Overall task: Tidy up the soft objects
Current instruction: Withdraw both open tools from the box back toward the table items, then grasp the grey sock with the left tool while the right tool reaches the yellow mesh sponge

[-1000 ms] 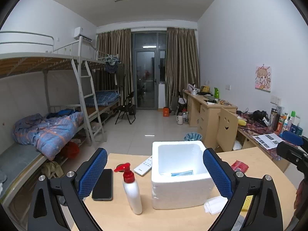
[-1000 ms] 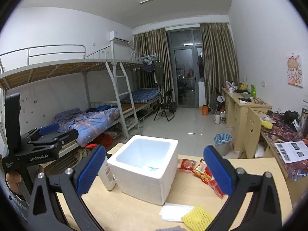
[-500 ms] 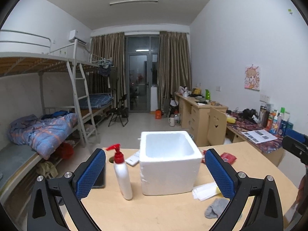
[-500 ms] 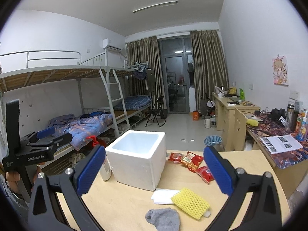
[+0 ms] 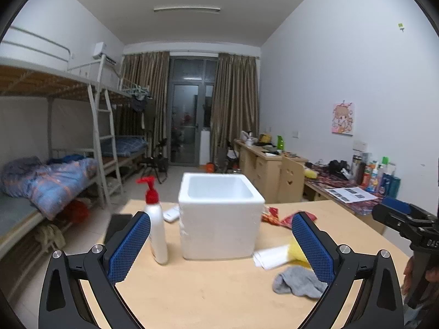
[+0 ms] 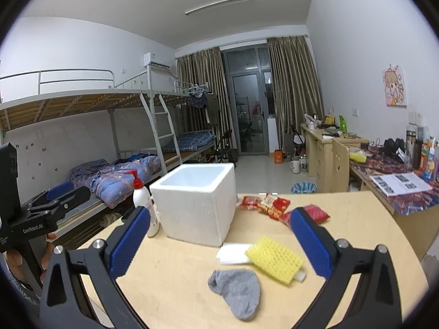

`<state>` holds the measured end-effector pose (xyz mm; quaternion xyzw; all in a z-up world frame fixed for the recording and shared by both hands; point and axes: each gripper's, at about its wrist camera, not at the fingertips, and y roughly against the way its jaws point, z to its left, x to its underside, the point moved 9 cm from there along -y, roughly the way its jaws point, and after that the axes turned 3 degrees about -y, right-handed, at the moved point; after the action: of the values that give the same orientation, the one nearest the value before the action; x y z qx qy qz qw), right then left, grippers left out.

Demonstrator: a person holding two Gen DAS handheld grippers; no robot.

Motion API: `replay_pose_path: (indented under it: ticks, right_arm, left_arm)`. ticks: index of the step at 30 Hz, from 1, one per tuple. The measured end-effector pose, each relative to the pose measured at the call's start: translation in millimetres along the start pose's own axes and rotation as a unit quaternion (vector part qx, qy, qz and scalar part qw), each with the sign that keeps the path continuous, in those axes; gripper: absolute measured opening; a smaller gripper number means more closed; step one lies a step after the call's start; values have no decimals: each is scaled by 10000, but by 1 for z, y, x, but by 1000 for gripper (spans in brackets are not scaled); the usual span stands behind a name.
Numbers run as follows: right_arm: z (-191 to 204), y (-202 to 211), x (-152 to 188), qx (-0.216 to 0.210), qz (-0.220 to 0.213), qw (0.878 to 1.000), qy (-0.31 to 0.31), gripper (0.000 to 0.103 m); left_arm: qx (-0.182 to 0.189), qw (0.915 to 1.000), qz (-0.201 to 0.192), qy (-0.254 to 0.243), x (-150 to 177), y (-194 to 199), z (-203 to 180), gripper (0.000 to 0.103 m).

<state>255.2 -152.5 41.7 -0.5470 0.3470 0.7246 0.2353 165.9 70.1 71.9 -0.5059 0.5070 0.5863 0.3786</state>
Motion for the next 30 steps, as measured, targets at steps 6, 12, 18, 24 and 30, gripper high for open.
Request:
replay_pose_path:
  ticks: [6, 12, 18, 24, 30]
  right_arm:
    - [-10, 2, 35, 200, 280, 9994, -88, 103]
    - [-15, 3, 60, 314, 469, 9984, -74, 103]
    - [-20, -2, 62, 192, 499, 9983, -250, 103]
    - [-42, -20, 67, 384, 737, 9957, -415, 103]
    - [-60, -36, 75, 634, 1070, 9914, -410, 103]
  left_arm:
    - [261, 9993, 186, 166, 37, -1, -4, 103]
    - [344, 9987, 345, -138, 65, -7, -17, 103]
    - [667, 9960, 520, -275, 77, -22, -35, 103]
    - [920, 9927, 642, -444, 80, -45, -56, 103]
    - [1198, 9846, 1129, -581, 96, -86, -82, 103]
